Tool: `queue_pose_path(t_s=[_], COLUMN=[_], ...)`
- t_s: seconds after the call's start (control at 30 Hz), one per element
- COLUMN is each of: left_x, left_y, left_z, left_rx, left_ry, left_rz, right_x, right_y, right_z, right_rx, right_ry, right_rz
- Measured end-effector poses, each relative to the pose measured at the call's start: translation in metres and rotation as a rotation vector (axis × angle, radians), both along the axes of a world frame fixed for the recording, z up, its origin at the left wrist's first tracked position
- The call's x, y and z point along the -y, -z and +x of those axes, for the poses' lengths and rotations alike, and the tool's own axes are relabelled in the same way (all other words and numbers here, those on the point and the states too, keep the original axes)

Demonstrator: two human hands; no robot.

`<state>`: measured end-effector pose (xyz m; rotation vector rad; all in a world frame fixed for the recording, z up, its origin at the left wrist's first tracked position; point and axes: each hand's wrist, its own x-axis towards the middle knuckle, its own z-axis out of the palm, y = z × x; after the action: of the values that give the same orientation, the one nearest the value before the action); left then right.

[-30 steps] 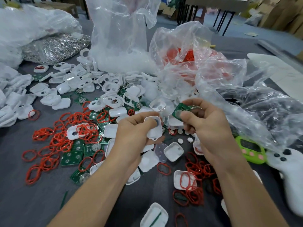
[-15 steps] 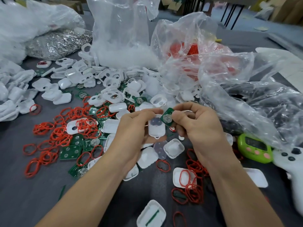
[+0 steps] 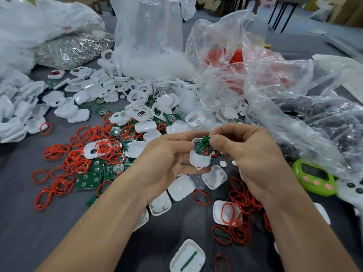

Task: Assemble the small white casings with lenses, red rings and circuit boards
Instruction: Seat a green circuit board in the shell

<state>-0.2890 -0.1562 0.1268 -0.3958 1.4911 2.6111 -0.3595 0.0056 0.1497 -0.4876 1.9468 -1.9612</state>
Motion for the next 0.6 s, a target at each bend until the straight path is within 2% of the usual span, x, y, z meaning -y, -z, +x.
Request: queue_pose_path(t_s=[0.37,0.6], left_x=[0.0009,0.0010], left_y=[0.0035,0.0022], left_z=[-0.0014,-0.0008], left_rx=[-0.039,-0.021], left_ry=[0.033,0.035], left_rz=[0.000,0.009], right_x=[0.0001,0.0010], right_y=[0.0081,0.0028], right_z=[-0.0015,0.0052], right_rx=[-0.234,-0.352], right_ry=[0.040,0.112], right_rz=[0.263,0.323])
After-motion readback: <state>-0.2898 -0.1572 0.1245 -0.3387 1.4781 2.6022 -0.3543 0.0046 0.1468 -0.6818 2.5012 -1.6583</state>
